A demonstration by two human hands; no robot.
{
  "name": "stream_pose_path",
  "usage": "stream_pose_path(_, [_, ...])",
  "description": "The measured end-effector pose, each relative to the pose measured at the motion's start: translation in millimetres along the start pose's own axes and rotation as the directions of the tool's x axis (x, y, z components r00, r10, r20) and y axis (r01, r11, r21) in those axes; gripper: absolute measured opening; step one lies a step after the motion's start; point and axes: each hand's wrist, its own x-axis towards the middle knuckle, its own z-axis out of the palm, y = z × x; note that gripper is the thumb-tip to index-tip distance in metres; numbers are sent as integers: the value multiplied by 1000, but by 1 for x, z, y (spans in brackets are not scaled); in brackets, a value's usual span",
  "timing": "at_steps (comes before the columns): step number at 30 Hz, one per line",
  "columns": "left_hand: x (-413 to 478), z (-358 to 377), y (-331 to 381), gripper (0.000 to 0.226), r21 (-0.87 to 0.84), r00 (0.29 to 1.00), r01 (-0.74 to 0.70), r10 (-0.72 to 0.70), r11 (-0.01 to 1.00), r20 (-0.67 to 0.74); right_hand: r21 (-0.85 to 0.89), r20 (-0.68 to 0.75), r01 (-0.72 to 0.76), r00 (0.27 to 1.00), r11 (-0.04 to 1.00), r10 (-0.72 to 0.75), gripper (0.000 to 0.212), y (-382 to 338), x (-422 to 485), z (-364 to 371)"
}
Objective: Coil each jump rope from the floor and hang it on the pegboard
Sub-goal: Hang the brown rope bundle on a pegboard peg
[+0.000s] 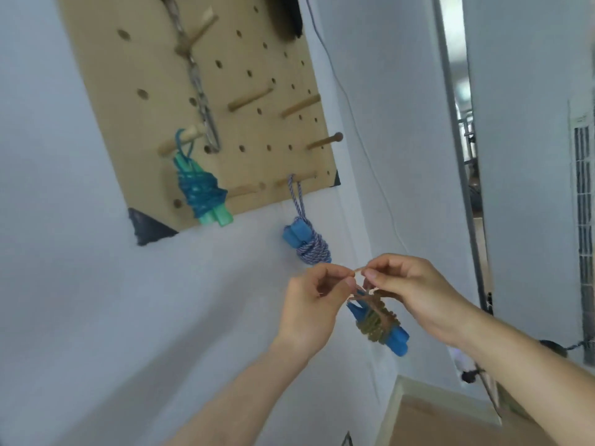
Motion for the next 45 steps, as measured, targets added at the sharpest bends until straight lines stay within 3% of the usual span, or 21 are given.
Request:
stream_pose_path(6, [25, -48, 44, 10, 185, 977, -97, 129, 978, -167, 32, 87, 60, 994, 998, -63, 12, -57, 49, 37])
stream_pose_path(10, [43, -71, 79, 25, 320, 940, -164, 247, 933, -237, 79, 79, 103, 991, 992, -110, 14, -93, 78, 52])
stream_pose_path(14, [58, -85, 94, 7, 359, 901, -115, 249, 926, -355, 79, 76, 125, 989, 989, -131, 12, -115, 100, 64])
stream_pose_path(19, [70, -94, 88, 15, 438, 854, -15, 239, 899, -461, 48, 57, 105, 993, 993, -107, 6, -115, 120, 84])
stream_pose_path(24, [79, -100, 86, 12, 502, 839, -7, 278, 865, -468, 62, 65, 103, 992, 993, -107, 7, -115, 132, 94])
stream_pose_path(29, [93, -97, 99, 21, 419, 844, -168, 350, 892, -407, 101, 67, 128, 989, 987, -135, 8, -137, 147, 84])
stream_pose_path(36, [141, -80, 133, 23, 463, 815, -169, 387, 870, -430, 28, -122, 252, 961, 967, -247, 19, -179, 177, 65])
stream_pose_path(45, [201, -77, 151, 23, 457, 766, -147, 394, 877, -509, -147, -223, 345, 901, 927, -371, 8, -201, 221, 60])
